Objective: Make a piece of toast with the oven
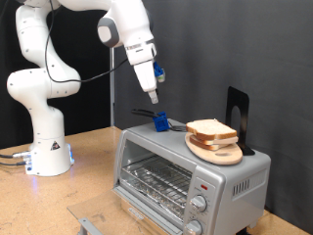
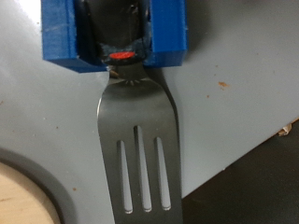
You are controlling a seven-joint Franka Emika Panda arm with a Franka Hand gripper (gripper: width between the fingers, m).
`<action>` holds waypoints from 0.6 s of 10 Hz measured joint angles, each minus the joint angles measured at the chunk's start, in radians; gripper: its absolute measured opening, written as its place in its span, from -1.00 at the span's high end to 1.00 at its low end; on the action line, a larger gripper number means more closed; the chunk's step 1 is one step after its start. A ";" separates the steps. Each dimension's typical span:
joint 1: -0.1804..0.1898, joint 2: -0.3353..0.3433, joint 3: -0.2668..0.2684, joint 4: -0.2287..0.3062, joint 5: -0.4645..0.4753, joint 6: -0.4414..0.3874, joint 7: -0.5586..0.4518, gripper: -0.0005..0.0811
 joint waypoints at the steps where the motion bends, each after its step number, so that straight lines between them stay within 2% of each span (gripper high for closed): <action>1: 0.000 0.007 0.007 -0.009 0.000 0.021 0.000 -0.99; 6: -0.003 0.056 0.039 -0.031 -0.006 0.105 0.000 -0.99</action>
